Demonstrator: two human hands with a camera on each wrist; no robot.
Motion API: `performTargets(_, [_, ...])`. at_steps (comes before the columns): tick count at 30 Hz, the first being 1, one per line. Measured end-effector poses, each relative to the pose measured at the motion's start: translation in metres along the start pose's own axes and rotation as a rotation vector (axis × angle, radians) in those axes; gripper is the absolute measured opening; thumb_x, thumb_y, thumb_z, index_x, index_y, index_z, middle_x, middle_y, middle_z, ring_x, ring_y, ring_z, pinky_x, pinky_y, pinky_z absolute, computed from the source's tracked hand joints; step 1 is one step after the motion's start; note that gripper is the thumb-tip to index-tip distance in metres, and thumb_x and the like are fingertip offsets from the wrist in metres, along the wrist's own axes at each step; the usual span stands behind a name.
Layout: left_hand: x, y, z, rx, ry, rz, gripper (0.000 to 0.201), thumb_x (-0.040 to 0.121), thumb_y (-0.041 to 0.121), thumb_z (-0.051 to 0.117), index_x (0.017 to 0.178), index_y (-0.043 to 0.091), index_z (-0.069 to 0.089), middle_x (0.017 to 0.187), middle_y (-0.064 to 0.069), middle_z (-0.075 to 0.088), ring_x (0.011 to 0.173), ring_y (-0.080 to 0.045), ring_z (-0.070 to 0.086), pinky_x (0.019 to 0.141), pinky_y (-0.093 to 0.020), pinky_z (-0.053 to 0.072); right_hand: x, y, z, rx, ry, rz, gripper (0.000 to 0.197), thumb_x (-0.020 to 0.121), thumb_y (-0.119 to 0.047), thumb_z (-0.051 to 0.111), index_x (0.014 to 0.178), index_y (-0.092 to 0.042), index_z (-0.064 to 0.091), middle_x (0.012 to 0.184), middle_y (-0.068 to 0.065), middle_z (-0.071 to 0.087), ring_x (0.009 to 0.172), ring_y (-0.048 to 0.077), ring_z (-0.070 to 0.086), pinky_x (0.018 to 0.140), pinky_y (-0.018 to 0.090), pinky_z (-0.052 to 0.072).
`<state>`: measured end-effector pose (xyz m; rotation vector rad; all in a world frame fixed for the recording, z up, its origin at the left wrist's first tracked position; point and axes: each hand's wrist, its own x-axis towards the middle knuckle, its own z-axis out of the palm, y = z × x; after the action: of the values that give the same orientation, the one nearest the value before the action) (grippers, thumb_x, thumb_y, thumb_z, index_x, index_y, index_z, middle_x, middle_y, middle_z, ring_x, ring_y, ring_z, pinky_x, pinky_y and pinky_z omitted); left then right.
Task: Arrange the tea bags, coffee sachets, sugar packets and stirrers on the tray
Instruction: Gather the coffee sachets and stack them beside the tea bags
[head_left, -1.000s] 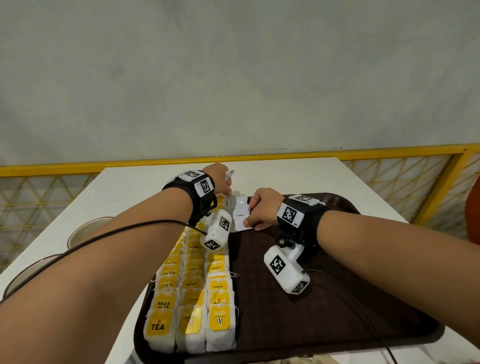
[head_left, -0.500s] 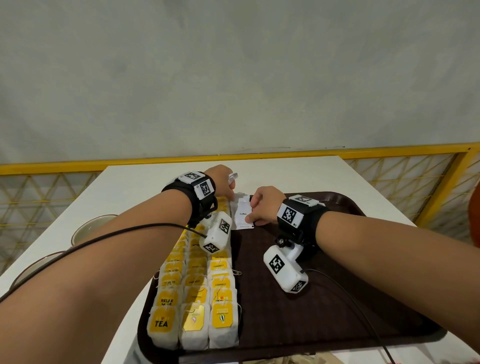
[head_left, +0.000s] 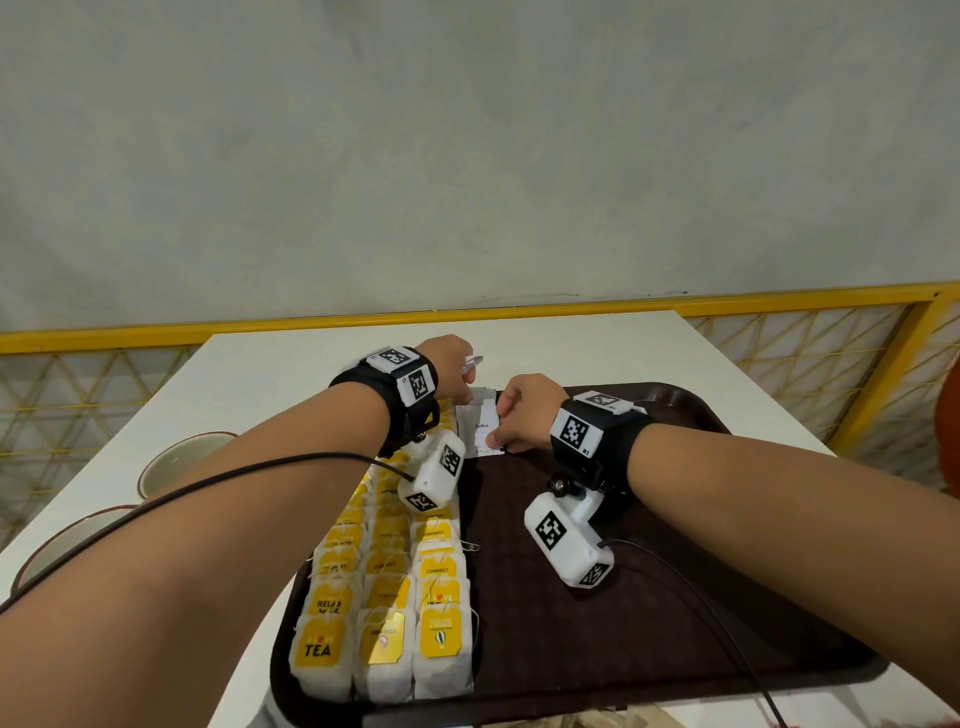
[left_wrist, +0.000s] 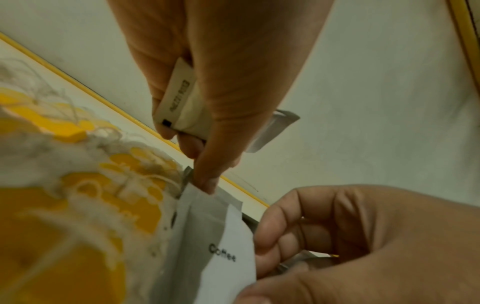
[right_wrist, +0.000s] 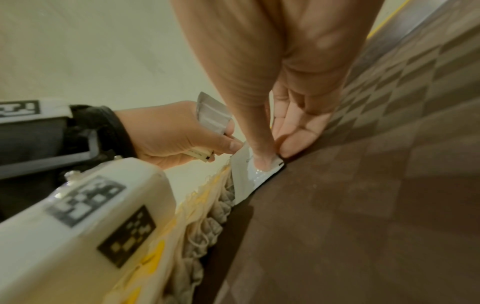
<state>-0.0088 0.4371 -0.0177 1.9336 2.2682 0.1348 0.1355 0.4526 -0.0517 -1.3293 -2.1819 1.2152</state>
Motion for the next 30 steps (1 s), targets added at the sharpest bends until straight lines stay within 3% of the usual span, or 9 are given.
performTargets(11, [-0.004, 0.002, 0.004, -0.048, 0.056, -0.010, 0.027, 0.079, 0.016, 0.070, 0.069, 0.022, 0.046, 0.083, 0.003, 0.052, 0.080, -0.019, 0.051, 0.066, -0.026, 0.038, -0.007, 0.000, -0.003, 0.072, 0.003, 0.016, 0.033, 0.068, 0.003, 0.081, 0.076, -0.010, 0.052, 0.076, 0.010, 0.060, 0.063, 0.027, 0.065, 0.074, 0.045, 0.060])
performTargets(14, [-0.006, 0.003, 0.005, -0.064, 0.084, -0.011, 0.019, 0.080, 0.013, 0.068, 0.076, 0.018, 0.050, 0.085, 0.001, 0.053, 0.080, -0.019, 0.051, 0.063, -0.026, 0.037, -0.012, -0.001, -0.008, 0.159, 0.015, 0.013, 0.027, 0.071, 0.002, 0.080, 0.080, -0.007, 0.056, 0.080, 0.013, 0.061, 0.072, 0.028, 0.067, 0.077, 0.043, 0.059])
performTargets(16, [-0.008, 0.003, 0.006, -0.088, 0.104, -0.018, 0.015, 0.080, 0.011, 0.067, 0.082, 0.015, 0.052, 0.085, 0.000, 0.053, 0.080, -0.019, 0.051, 0.060, -0.026, 0.036, -0.017, -0.002, -0.009, 0.220, 0.008, 0.021, 0.026, 0.073, 0.003, 0.078, 0.091, -0.004, 0.060, 0.091, 0.016, 0.063, 0.084, 0.031, 0.068, 0.081, 0.042, 0.058])
performTargets(18, [-0.008, 0.002, 0.005, -0.103, 0.114, -0.028, 0.014, 0.081, 0.010, 0.066, 0.082, 0.015, 0.053, 0.083, 0.001, 0.053, 0.080, -0.019, 0.050, 0.061, -0.025, 0.036, -0.021, 0.000, -0.006, 0.198, 0.006, 0.020, 0.039, 0.072, 0.002, 0.078, 0.108, -0.001, 0.062, 0.103, 0.016, 0.065, 0.093, 0.031, 0.068, 0.084, 0.041, 0.057])
performTargets(20, [-0.008, 0.001, 0.004, -0.117, 0.116, -0.036, 0.016, 0.081, 0.010, 0.065, 0.077, 0.017, 0.051, 0.077, 0.003, 0.051, 0.079, -0.019, 0.050, 0.055, -0.024, 0.034, -0.023, 0.001, -0.001, 0.151, -0.020, 0.004, 0.053, 0.071, -0.002, 0.079, 0.121, -0.001, 0.061, 0.114, 0.013, 0.067, 0.097, 0.027, 0.068, 0.087, 0.041, 0.056])
performTargets(24, [-0.010, 0.001, 0.004, -0.132, 0.120, -0.055, 0.017, 0.082, 0.010, 0.065, 0.075, 0.018, 0.051, 0.077, 0.004, 0.051, 0.079, -0.018, 0.051, 0.052, -0.021, 0.032, -0.027, -0.001, 0.007, 0.070, -0.008, -0.033, 0.067, 0.072, -0.007, 0.077, 0.134, -0.004, 0.052, 0.129, 0.011, 0.061, 0.111, 0.024, 0.062, 0.098, 0.039, 0.050])
performTargets(26, [-0.011, 0.001, 0.005, -0.159, 0.128, -0.070, 0.020, 0.082, 0.009, 0.064, 0.072, 0.019, 0.050, 0.075, 0.005, 0.050, 0.079, -0.018, 0.051, 0.054, -0.022, 0.033, -0.027, -0.002, 0.009, 0.070, -0.002, -0.023, 0.064, 0.070, -0.008, 0.077, 0.129, -0.001, 0.056, 0.126, 0.014, 0.061, 0.107, 0.023, 0.062, 0.096, 0.041, 0.050])
performTargets(28, [-0.012, -0.001, 0.004, -0.191, 0.137, -0.084, 0.023, 0.082, 0.009, 0.064, 0.070, 0.020, 0.047, 0.078, 0.002, 0.053, 0.079, -0.019, 0.051, 0.059, -0.023, 0.036, -0.019, 0.001, 0.014, 0.058, -0.016, -0.042, 0.058, 0.057, -0.018, 0.076, 0.108, 0.006, 0.064, 0.112, 0.026, 0.065, 0.084, 0.019, 0.059, 0.086, 0.046, 0.054])
performTargets(30, [-0.015, -0.003, 0.001, -0.215, 0.148, -0.095, 0.021, 0.082, 0.009, 0.064, 0.073, 0.018, 0.048, 0.085, -0.001, 0.055, 0.081, -0.020, 0.051, 0.066, -0.027, 0.038, 0.003, 0.018, 0.020, 0.049, -0.018, -0.060, 0.067, 0.043, -0.027, 0.069, 0.098, 0.010, 0.060, 0.104, 0.030, 0.062, 0.072, 0.018, 0.050, 0.080, 0.052, 0.054])
